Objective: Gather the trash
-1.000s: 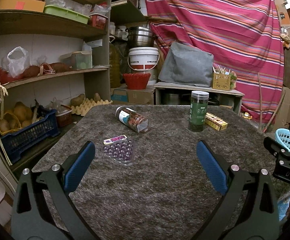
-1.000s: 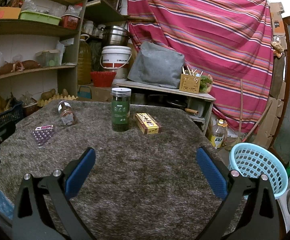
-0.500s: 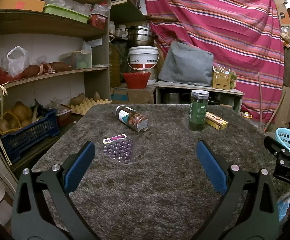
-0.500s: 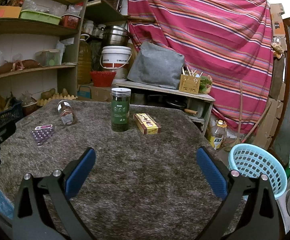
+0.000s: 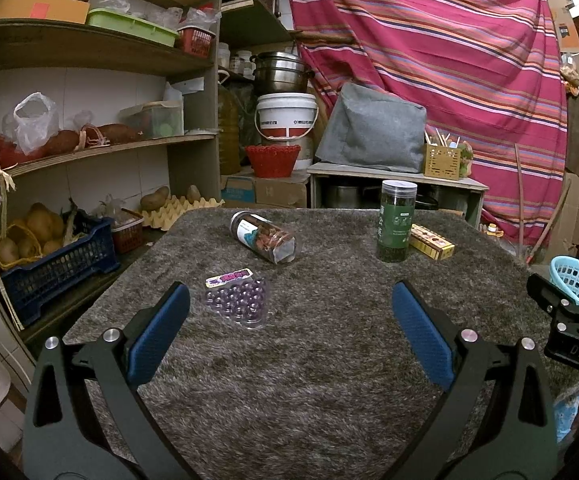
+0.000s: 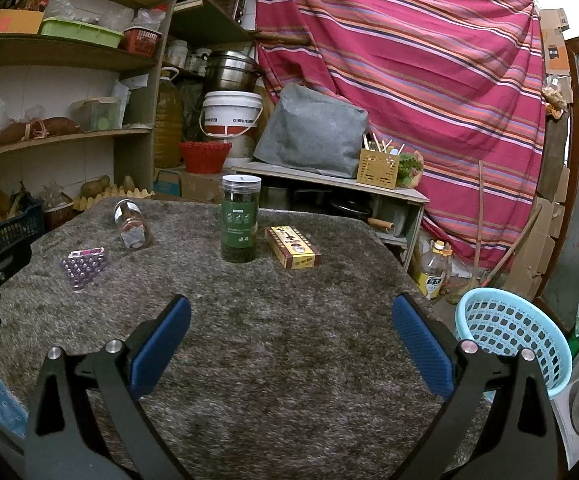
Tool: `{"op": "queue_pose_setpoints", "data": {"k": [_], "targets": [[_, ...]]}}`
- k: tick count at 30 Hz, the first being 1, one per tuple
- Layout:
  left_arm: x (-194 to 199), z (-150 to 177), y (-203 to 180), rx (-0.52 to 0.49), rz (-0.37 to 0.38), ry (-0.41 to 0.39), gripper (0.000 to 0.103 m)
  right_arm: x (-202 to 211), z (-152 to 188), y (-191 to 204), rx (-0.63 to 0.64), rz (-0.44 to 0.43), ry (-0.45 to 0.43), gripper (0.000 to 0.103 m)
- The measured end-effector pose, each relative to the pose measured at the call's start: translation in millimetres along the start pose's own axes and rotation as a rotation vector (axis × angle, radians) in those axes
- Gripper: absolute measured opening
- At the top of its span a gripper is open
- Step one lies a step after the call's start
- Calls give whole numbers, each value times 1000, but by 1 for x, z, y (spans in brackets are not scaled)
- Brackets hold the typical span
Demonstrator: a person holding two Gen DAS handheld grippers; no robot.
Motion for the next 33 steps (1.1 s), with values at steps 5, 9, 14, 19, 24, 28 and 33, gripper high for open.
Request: {"op": "queue_pose_setpoints", "data": {"k": [5, 9, 14, 19, 24, 28, 33], "targets": [[0, 0, 0, -2, 0, 3, 98, -1, 2, -1, -2, -2, 6, 99], [0, 0, 0, -2, -1, 1, 98, -1, 3, -3, -1, -1, 6, 99], [0, 0, 0, -3, -1, 1, 98, -2, 4, -3, -1, -4, 12, 99], [-1, -1, 1, -7, -6, -4, 98, -2, 5, -2, -1, 0, 5, 99], [0, -1, 0, -8, -8, -5, 98, -2, 4, -1, -2, 0, 7, 99], [0, -1, 1, -13, -8, 0, 98, -1, 6, -1, -4, -3, 8, 99], [1, -3, 2, -10, -4, 4, 98, 0, 7, -2, -4, -2, 9, 99]]}}
Point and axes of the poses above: each gripper's, at about its wrist camera, not at the fingertips, and x roughly against the way its jaws point, y to its left, z to its underside, the point moved 4 cm from there along -x, roughly the way its jaws point, and after that the axes turned 13 degrees about z, right-handed, at the moved point
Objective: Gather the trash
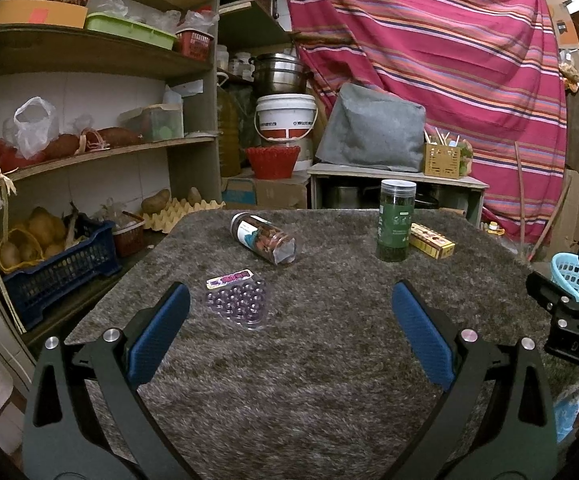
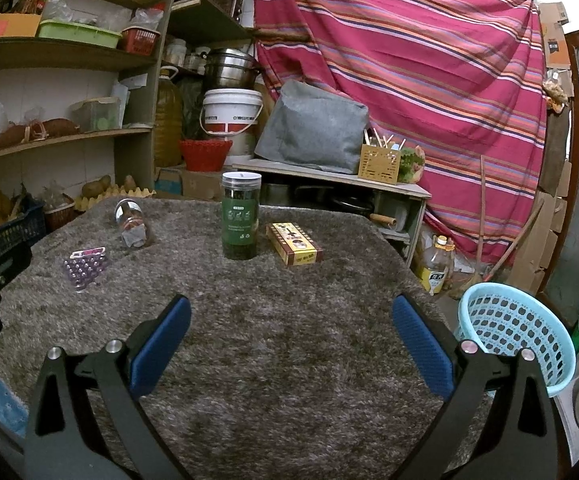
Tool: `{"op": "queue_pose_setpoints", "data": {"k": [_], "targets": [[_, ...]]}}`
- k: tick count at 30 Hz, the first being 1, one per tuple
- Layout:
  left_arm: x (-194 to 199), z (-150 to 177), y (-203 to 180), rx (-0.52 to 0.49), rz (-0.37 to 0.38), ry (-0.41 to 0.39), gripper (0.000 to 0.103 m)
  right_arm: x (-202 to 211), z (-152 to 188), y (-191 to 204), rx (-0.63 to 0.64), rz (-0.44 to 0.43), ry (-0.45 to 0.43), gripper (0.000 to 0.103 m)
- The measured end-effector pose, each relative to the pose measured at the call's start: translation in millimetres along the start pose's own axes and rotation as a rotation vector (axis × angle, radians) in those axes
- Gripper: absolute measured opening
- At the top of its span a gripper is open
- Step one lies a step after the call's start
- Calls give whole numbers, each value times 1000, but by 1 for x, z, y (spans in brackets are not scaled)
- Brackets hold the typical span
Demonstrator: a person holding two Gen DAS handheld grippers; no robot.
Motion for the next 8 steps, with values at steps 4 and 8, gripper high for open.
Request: {"op": "queue_pose_setpoints", "data": {"k": [4, 8], "targets": [[-3, 2, 2, 12, 7, 9, 98, -1, 0, 1, 2, -2, 4, 99], [-6, 4, 6, 28, 13, 22, 98, 0, 2, 3, 8, -4, 10, 99]]}}
Point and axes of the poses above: each gripper's, at about its wrist camera, not at the fingertips, and x roughly against the way its jaws point, y to its left, z to its underside, the point moved 4 cm from there along -x, roughly the way its jaws point, and after that the axes turned 13 degrees about z, right-handed, at the moved point
